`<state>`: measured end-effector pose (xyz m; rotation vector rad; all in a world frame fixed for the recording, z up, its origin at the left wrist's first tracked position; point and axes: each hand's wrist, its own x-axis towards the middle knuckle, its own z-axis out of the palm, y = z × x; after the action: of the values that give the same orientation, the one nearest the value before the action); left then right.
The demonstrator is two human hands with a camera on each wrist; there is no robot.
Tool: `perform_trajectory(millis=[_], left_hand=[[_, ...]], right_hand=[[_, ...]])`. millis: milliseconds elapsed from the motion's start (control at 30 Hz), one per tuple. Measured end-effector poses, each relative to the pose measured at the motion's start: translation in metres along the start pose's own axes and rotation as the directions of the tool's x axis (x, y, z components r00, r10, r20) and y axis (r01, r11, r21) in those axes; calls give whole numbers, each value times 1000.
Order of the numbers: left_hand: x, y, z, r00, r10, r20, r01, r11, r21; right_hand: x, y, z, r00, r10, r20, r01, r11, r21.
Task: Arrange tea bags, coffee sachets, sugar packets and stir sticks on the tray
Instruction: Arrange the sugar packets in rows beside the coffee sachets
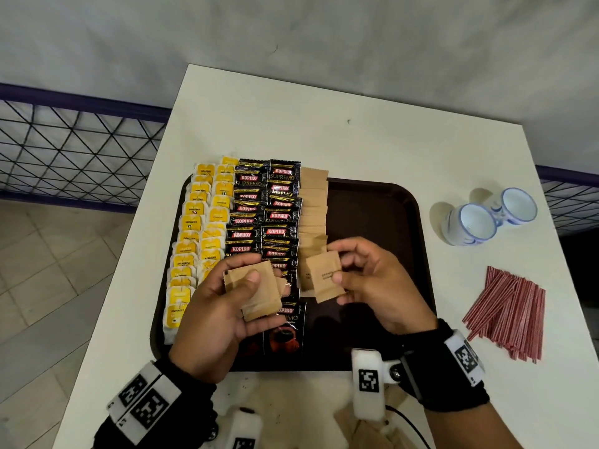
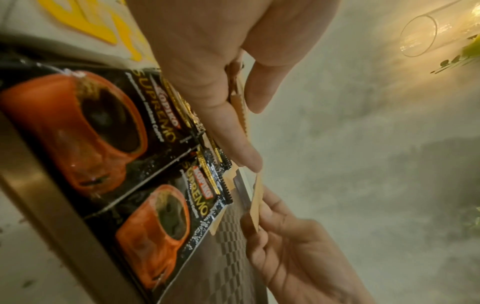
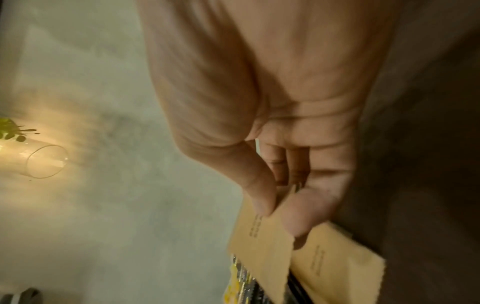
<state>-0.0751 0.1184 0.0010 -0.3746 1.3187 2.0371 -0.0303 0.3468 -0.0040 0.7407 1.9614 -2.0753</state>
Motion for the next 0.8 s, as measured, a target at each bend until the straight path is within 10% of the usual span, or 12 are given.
perform_trajectory(millis=[233,800], left_hand=[[-4,-3,-7,993,-88,79,95,992,-86],[-3,-7,-7,991,-99,89,106,991,-76]], right_hand=[[-6,17,-8,977,67,-202,-96,985,-140],[10,18,8,985,44,-168,-95,947,-307]])
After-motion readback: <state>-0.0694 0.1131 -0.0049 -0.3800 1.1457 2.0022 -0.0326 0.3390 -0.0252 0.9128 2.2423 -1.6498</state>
